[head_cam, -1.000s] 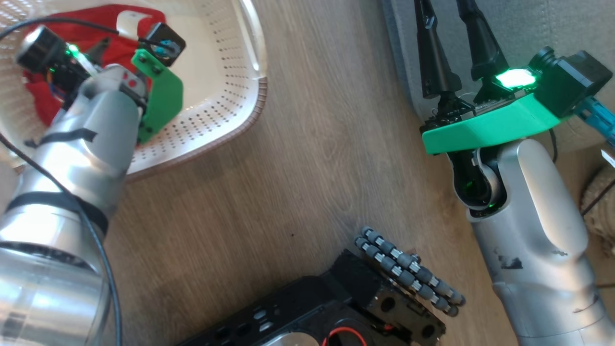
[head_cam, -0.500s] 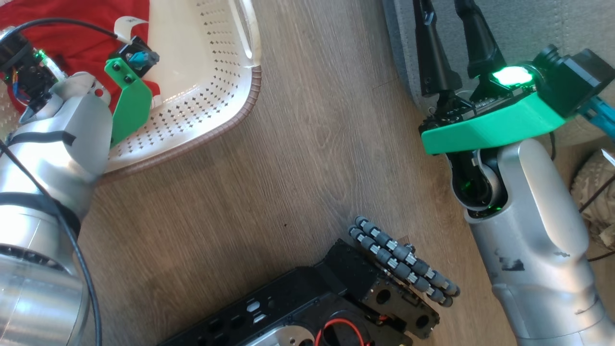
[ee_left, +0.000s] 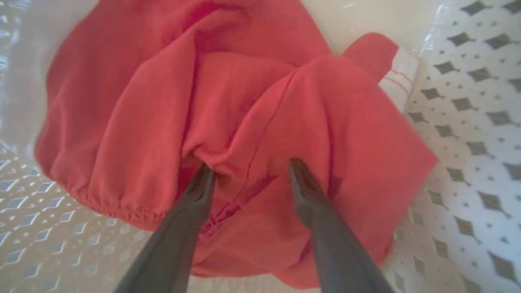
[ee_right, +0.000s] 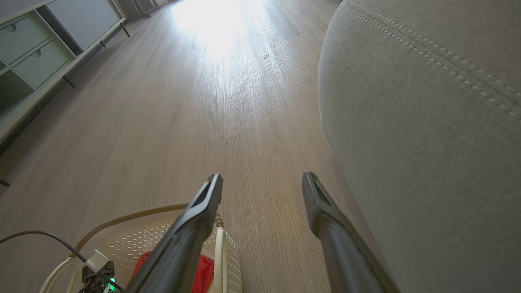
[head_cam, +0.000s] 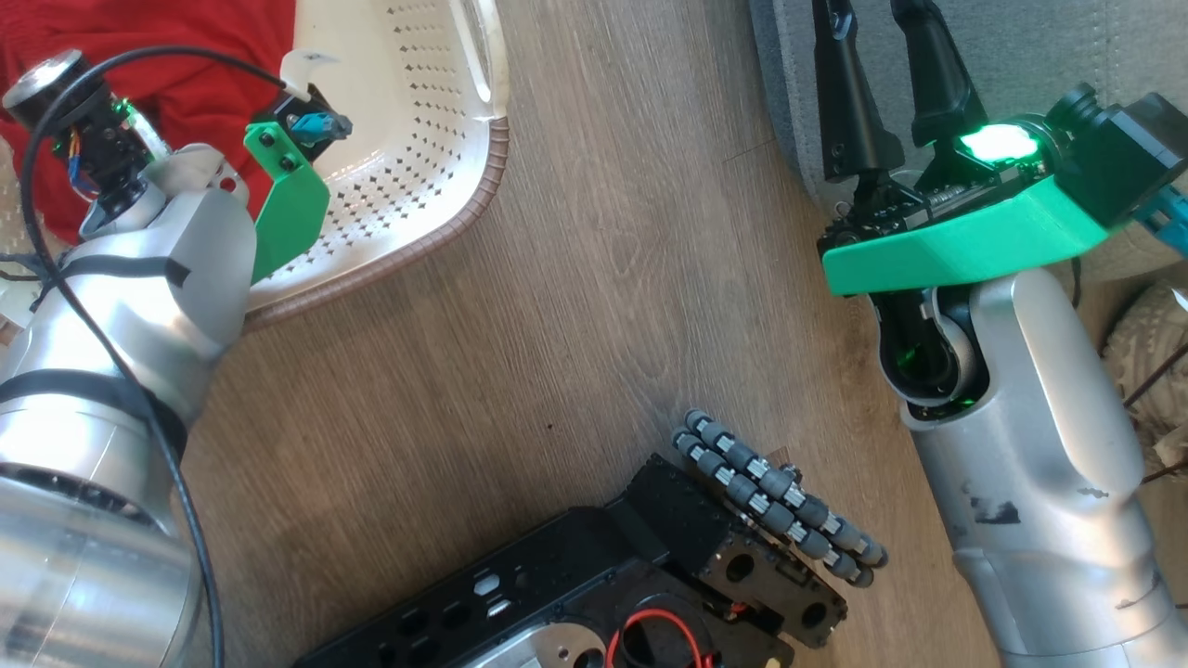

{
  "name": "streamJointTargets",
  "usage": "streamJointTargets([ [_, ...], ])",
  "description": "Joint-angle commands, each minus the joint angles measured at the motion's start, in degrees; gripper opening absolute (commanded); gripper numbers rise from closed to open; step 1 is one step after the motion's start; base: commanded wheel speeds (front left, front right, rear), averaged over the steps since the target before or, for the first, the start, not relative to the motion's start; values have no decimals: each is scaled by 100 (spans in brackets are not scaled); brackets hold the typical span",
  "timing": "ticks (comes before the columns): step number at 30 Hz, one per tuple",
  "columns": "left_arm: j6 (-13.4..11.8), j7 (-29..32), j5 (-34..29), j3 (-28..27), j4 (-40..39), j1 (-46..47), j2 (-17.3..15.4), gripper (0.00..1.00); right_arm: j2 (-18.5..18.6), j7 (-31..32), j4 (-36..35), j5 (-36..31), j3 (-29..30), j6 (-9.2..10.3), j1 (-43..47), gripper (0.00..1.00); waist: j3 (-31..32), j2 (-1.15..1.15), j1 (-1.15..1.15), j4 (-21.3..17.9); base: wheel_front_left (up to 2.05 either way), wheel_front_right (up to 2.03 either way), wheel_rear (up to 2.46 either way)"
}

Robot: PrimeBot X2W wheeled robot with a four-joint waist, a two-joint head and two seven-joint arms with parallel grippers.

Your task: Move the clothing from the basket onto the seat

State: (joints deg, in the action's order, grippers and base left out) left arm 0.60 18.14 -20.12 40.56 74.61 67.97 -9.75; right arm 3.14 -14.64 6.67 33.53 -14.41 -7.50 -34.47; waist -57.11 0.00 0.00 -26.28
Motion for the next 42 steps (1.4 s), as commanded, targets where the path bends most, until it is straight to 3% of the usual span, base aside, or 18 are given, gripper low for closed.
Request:
streamJointTargets([
  [1,-63,18,49,-46,-73,-98,-10,50,-26,-36,-170,53,-15,1,310,100,4,0,0,-3,0,0,0],
  [3,-67,12,89,-50,-72,-103,-50,0,-26,-36,-173,56,-8,1,297,100,3,0,0,-8,0,0,0],
  [9,120,-273,283,-127,-71,-11,-375,0,-26,-36,-138,84,-19,1,204,100,43,0,0,-39,0,0,0],
  [17,56,-933,686,-357,-99,-63,-434,0,-26,-36,-22,40,-106,1,-19,100,288,0,0,-155,0,0,0],
  [31,19,-2146,1436,-670,-113,-542,433,0,-26,-36,401,-732,297,1,147,100,1503,0,0,714,0,0,0],
  [42,140,-2957,2250,-991,-235,-1090,680,0,-19,-36,727,-1267,504,1,543,100,2540,0,0,1383,0,0,0],
])
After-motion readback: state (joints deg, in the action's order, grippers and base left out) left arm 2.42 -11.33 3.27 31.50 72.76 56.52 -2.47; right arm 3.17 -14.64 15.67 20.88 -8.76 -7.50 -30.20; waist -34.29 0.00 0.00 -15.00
